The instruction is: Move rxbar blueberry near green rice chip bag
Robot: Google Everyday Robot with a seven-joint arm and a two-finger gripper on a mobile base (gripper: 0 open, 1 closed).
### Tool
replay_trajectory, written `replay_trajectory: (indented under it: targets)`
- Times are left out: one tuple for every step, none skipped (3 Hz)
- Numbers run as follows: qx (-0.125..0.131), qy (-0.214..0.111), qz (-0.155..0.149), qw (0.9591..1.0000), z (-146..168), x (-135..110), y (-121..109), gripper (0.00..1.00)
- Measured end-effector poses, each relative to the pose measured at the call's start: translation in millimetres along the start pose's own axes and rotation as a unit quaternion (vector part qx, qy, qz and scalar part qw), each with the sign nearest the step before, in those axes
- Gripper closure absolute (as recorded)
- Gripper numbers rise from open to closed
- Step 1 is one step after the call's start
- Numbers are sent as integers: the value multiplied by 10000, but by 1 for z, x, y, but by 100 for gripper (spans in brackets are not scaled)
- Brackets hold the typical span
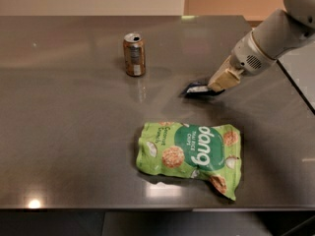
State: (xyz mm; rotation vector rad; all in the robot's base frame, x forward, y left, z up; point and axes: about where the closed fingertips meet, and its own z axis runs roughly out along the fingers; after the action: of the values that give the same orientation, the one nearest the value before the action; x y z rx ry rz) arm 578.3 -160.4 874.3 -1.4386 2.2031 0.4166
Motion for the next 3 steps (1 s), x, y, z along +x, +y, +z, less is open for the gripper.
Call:
replay_trajectory:
  targets:
    - [-264, -156, -242, 9992, -2, -10, 33, 100]
    - [-535, -388, -396, 9970, -4, -18, 60, 98]
    - [-686, -502, -425, 9955, -5, -20, 70, 75]
